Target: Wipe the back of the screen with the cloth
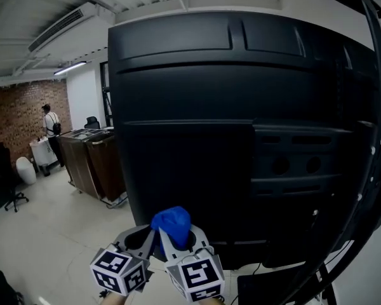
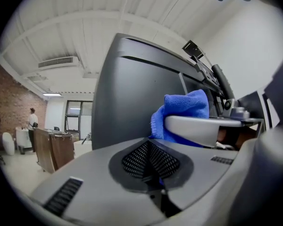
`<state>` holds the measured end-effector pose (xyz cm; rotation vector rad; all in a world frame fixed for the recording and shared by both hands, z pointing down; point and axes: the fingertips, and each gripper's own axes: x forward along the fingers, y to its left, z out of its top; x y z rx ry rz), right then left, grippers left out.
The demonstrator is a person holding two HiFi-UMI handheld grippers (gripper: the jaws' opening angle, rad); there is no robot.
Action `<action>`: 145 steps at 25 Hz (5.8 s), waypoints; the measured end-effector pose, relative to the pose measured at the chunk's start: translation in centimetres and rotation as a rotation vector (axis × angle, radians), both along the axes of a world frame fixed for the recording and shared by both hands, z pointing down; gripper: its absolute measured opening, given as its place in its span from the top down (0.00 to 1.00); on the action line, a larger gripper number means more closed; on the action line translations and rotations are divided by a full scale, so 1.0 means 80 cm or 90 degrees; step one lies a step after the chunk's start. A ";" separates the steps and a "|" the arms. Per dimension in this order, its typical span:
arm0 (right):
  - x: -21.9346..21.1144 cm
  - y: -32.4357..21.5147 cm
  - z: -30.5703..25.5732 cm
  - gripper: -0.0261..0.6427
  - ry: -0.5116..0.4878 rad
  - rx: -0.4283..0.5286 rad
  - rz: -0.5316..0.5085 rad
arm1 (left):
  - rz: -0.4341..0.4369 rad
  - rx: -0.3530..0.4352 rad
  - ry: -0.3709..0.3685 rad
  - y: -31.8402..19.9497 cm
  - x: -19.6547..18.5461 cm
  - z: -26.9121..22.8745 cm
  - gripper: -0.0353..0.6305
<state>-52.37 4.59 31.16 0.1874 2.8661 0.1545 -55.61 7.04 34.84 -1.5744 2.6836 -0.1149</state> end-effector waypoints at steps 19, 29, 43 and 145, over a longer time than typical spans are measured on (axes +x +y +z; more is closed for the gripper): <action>-0.078 0.041 0.049 0.88 0.041 -0.004 -0.012 | -0.040 0.000 0.025 0.064 -0.052 0.026 0.94; 0.004 -0.068 0.044 0.88 0.038 0.002 0.083 | 0.066 -0.010 0.021 -0.052 0.019 0.025 0.94; 0.133 -0.224 0.047 0.88 0.043 -0.019 0.259 | 0.207 -0.022 0.010 -0.193 0.131 0.022 0.94; 0.564 -0.704 -0.528 0.88 -0.095 0.022 0.242 | 0.373 0.101 -0.067 -0.604 0.574 -0.474 0.94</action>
